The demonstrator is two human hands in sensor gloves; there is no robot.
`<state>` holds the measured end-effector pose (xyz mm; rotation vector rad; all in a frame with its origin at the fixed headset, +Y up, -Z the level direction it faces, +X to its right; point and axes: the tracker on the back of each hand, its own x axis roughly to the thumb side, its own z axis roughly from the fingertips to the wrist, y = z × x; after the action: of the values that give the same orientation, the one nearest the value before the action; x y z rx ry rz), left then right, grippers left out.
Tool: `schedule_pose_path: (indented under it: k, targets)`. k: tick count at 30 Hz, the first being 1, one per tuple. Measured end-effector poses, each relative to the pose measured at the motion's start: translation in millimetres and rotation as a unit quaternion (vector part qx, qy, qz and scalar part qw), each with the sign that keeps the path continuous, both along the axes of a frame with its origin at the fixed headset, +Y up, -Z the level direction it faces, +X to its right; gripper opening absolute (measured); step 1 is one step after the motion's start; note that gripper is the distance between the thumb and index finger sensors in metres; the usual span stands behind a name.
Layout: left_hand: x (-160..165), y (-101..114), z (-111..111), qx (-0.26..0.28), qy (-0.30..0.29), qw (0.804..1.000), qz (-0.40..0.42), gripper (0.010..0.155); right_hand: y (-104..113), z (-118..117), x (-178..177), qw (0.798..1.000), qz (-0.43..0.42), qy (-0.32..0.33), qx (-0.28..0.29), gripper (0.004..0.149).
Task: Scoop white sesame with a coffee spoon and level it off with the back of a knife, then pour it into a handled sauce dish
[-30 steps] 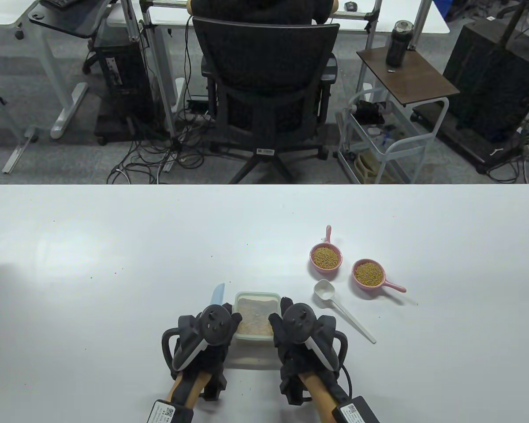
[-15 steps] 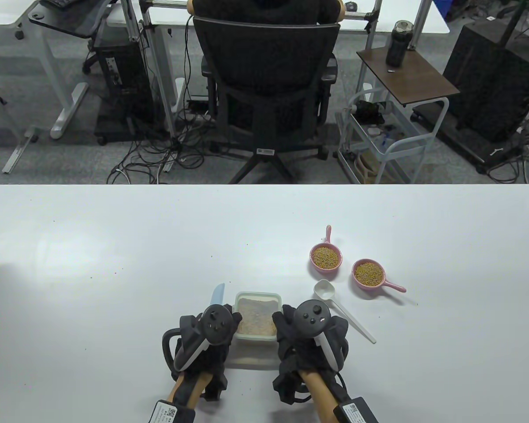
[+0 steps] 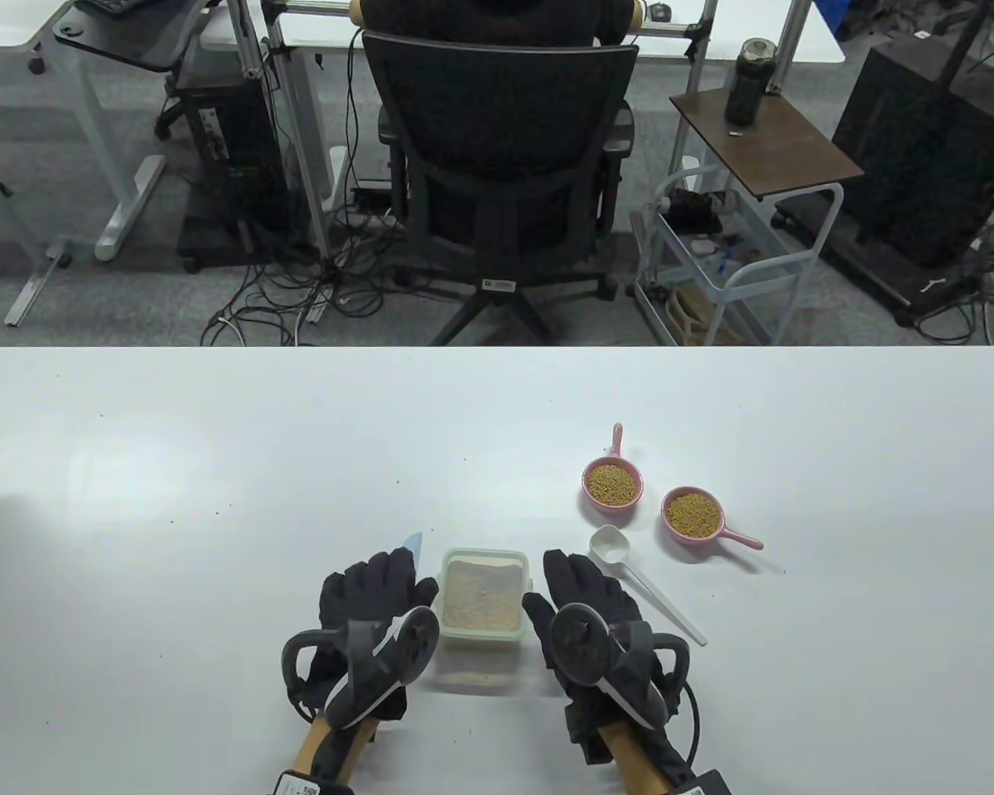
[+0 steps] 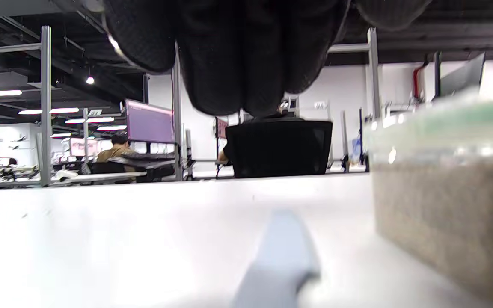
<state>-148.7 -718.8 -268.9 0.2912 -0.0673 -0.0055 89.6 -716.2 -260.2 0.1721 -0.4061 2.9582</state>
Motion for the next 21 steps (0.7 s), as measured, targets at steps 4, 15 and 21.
schedule_pose_path:
  k: [4, 15, 21]
  targets:
    - [-11, 12, 7, 0.092, -0.027, 0.995, 0.002, 0.069, 16, 14, 10, 0.994, 0.029, -0.014, 0.102, 0.064]
    - [-60, -12, -13, -0.039, 0.063, 0.997, -0.029, 0.088, -9, -2, 64, 0.986, 0.006, -0.138, 0.092, 0.079]
    - [-68, -18, -17, -0.051, 0.078, 0.995, -0.027, 0.088, -18, -8, 71, 0.986, 0.011, -0.158, 0.046, 0.079]
